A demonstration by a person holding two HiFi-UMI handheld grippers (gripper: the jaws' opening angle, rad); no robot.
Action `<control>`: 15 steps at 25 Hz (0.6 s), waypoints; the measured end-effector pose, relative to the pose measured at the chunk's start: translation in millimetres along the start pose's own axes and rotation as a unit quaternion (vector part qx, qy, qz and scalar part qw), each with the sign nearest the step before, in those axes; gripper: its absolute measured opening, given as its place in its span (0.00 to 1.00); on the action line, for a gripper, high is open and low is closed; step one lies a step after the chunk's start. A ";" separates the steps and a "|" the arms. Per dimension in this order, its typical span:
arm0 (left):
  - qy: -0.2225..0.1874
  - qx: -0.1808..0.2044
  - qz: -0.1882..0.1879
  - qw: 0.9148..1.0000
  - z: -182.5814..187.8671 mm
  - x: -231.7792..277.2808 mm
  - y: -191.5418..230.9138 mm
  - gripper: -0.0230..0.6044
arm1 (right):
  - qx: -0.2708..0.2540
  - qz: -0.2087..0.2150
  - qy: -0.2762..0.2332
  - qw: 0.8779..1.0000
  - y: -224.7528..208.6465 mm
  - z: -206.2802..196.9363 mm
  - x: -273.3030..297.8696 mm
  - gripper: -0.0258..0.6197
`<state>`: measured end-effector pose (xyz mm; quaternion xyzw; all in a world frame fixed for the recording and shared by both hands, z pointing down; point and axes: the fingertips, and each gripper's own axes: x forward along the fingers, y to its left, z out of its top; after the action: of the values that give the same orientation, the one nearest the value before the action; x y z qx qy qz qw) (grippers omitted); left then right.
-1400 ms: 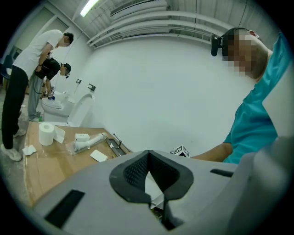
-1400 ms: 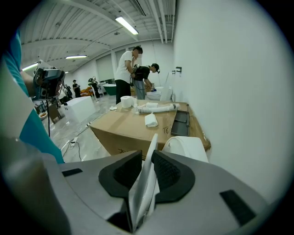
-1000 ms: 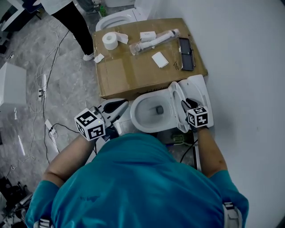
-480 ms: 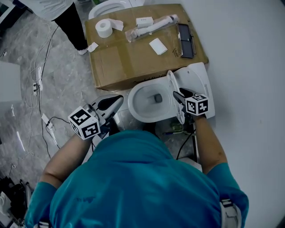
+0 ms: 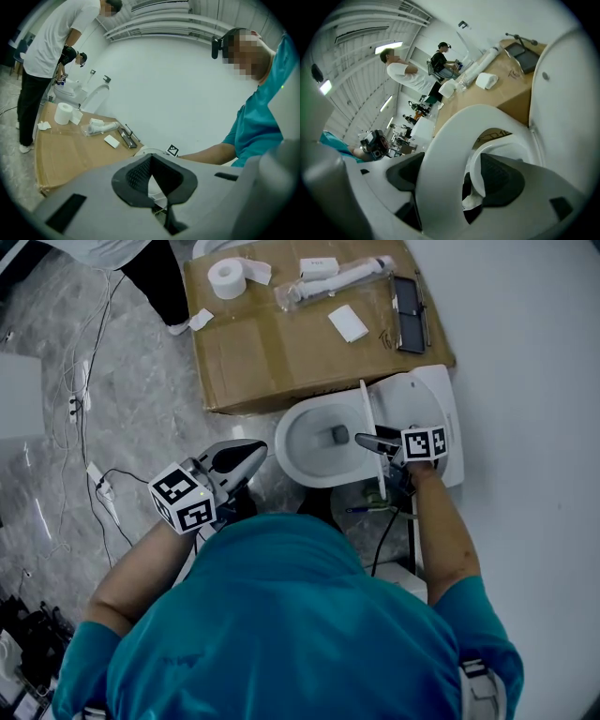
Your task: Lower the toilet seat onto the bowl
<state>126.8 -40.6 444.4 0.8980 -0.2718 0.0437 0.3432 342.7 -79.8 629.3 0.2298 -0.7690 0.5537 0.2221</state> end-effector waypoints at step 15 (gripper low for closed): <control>-0.006 -0.021 0.013 1.000 -21.7 -15.2 35.8 0.03 | -0.015 0.027 0.038 0.999 22.4 -23.8 67.3 0.55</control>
<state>97.7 -41.8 478.1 0.8872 -0.2863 0.0366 0.3598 277.8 -58.1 659.4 0.1840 -0.7742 0.5561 0.2397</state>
